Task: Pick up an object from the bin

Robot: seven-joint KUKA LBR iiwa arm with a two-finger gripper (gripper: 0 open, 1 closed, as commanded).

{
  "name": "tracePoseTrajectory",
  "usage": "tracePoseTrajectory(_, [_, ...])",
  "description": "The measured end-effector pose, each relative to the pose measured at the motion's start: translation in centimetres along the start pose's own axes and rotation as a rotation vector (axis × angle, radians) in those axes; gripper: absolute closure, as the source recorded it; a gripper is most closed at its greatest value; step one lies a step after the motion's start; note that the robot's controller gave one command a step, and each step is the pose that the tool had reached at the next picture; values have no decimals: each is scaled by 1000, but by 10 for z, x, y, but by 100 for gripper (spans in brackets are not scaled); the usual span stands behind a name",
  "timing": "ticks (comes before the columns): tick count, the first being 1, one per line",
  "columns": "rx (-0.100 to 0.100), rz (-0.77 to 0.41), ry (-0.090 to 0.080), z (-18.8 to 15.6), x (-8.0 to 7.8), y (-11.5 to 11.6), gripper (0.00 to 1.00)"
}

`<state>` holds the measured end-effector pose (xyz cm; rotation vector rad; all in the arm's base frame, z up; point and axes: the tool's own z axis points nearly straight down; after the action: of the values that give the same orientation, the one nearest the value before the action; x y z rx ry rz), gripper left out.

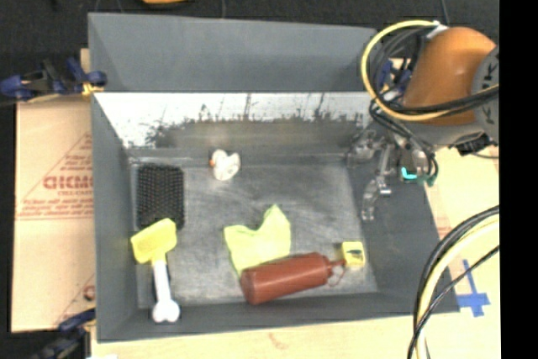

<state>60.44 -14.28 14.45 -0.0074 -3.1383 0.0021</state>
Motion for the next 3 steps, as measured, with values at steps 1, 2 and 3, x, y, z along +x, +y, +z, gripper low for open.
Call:
tracePoseTrajectory(1, [2, -3, -8, -5, -2, 0, 0])
tracePoseTrajectory(2, [2, -129, -9, 40, -4, 56, 0])
tracePoseTrajectory(3, [0, -381, -5, 33, 12, 95, 0])
